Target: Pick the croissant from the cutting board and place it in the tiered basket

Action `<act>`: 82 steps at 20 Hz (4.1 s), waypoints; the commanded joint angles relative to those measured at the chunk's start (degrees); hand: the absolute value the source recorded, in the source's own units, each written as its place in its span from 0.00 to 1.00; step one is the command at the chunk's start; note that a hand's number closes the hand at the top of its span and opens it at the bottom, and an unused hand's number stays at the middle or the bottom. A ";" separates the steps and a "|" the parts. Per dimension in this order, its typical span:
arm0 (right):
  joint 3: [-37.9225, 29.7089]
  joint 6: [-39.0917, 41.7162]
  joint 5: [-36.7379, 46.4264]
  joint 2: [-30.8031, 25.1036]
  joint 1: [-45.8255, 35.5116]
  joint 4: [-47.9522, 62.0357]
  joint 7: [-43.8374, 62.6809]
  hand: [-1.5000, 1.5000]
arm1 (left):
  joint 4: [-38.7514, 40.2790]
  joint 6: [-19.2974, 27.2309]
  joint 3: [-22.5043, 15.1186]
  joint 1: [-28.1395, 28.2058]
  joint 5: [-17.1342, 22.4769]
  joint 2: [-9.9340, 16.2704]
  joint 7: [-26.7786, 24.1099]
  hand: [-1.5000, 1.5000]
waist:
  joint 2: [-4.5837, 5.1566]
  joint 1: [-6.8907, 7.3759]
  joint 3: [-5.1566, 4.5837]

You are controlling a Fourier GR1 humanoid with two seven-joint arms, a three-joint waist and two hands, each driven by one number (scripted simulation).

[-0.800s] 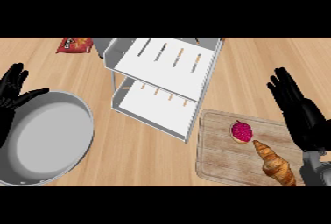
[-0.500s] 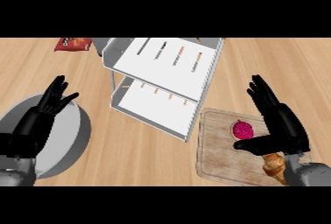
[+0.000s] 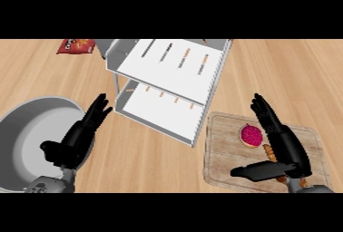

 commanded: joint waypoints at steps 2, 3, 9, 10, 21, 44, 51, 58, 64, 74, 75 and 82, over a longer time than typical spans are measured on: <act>-1.78 1.87 5.23 -10.56 3.45 -10.33 2.50 0.00 | 3.00 0.16 0.08 -0.90 -0.37 -1.39 0.84 0.50 | -0.01 -0.95 -0.58; -1.91 0.59 7.20 -12.73 1.32 -13.28 8.21 0.00 | 1.81 0.03 0.56 -0.69 0.36 -0.77 2.19 0.50 | -0.17 -0.94 -0.67; -0.74 9.92 20.61 -33.38 1.59 -16.20 19.45 0.00 | 1.04 -0.12 -0.30 2.05 -0.17 -0.50 1.39 0.50 | -0.33 -1.23 -1.11; -0.77 12.58 20.96 -36.73 2.86 -18.28 21.08 0.00 | 0.46 0.76 0.51 1.71 -0.08 -0.53 1.59 0.50 | -0.58 -1.92 -1.10; -0.45 27.20 18.39 -44.10 5.81 -41.15 47.95 0.00 | 4.07 -0.97 0.97 -1.09 -1.28 -2.55 -0.69 0.50 | 0.12 -0.31 -0.57; 7.98 22.10 46.02 -24.09 9.62 -23.72 44.95 0.00 | 4.29 -1.68 3.27 -3.71 -4.78 -6.83 3.86 0.50 | 0.24 0.35 -0.45; 6.01 23.94 48.61 -19.30 7.22 -17.16 44.95 0.00 | 8.52 -4.51 5.94 -4.99 -5.97 -6.01 0.33 0.50 | 0.30 0.48 -0.48; 6.36 18.89 53.75 -18.18 13.17 -12.79 37.64 0.00 | 3.32 -4.39 4.33 -0.53 -6.75 -7.85 2.32 0.50 | 0.17 0.38 -0.46; 5.80 21.99 55.95 -12.57 8.21 -8.47 36.83 0.00 | 0.77 -6.05 5.61 0.75 -7.28 -7.67 3.02 0.50 | 0.21 0.70 -0.47; 0.42 14.51 55.44 -11.07 9.98 -5.72 22.03 1.00 | -0.50 -5.99 6.17 1.57 -9.00 -8.88 3.84 0.50 | 0.17 0.56 -0.47; -1.29 13.16 55.24 -12.26 8.16 -1.79 17.99 1.00 | 1.73 -8.02 8.61 -0.37 -6.67 -7.64 4.02 0.50 | 0.23 0.59 -0.46; -2.16 12.27 59.52 -6.43 14.43 -8.74 32.64 1.00 | 4.69 -7.16 8.82 -0.69 -8.99 -8.69 0.87 0.50 | 0.05 -0.71 -0.55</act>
